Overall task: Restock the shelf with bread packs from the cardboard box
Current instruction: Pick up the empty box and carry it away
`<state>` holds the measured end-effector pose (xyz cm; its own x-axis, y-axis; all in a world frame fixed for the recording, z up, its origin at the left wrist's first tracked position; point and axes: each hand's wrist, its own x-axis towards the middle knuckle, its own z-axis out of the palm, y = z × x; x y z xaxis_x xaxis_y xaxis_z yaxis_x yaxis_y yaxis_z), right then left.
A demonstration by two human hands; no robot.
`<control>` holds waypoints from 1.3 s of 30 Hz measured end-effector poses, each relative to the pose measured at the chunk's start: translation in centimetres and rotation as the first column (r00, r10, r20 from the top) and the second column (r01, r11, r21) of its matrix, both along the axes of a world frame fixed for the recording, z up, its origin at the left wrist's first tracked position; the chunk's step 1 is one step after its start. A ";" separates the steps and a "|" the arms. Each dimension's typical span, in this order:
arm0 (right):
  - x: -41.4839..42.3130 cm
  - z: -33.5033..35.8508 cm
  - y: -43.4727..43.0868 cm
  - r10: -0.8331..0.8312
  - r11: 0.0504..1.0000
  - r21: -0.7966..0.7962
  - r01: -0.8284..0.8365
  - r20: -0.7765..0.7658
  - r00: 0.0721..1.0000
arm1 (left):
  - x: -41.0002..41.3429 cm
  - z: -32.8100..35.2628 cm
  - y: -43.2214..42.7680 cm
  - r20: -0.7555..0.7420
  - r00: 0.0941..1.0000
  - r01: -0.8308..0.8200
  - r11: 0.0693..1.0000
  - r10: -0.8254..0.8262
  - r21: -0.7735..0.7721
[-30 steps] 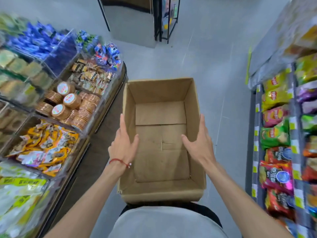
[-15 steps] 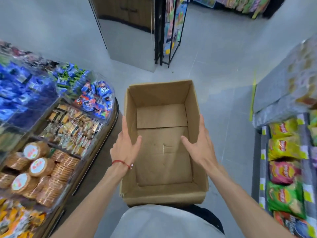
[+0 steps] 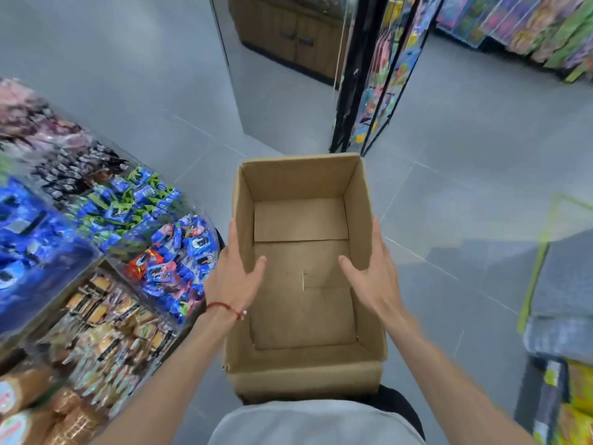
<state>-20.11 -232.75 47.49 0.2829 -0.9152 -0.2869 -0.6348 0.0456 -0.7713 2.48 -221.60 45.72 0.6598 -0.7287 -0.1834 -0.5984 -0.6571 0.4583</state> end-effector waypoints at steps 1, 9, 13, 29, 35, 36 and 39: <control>1.0 0.0 -2.7 0.025 1.000 0.008 -0.025 0.005 1.000 | 0.7 0.1 -1.9 -0.005 1.000 -0.028 1.000 0.028 0.000; 11.6 0.6 -20.8 0.258 0.966 -0.018 -0.258 -0.037 0.966 | 8.1 0.9 -14.6 0.011 0.972 -0.236 0.970 0.237 -0.054; 17.8 0.1 -26.9 0.341 0.939 -0.035 -0.342 -0.044 0.939 | 12.8 0.2 -19.4 -0.007 0.947 -0.322 0.946 0.322 -0.032; 45.6 -5.9 -45.0 0.629 0.776 0.014 -0.630 -0.085 0.773 | 33.5 -4.8 -33.6 -0.054 0.789 -0.604 0.788 0.613 0.119; 54.6 -12.2 -50.0 0.744 0.667 0.090 -0.739 -0.109 0.659 | 38.9 -10.2 -37.6 -0.055 0.666 -0.723 0.662 0.744 0.197; 55.8 -13.4 -50.6 0.758 0.652 0.103 -0.751 -0.108 0.643 | 39.7 -11.4 -38.0 -0.059 0.645 -0.738 0.642 0.762 0.208; 58.7 -17.5 -51.6 0.789 0.614 0.115 -0.781 -0.108 0.604 | 41.6 -15.7 -38.7 -0.071 0.594 -0.770 0.592 0.801 0.236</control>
<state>38.58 -284.34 30.02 0.8406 -0.3426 -0.4195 -0.5407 -0.4848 -0.6875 44.07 -260.31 30.05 0.9111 0.1128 -0.3963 0.2566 -0.9080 0.3313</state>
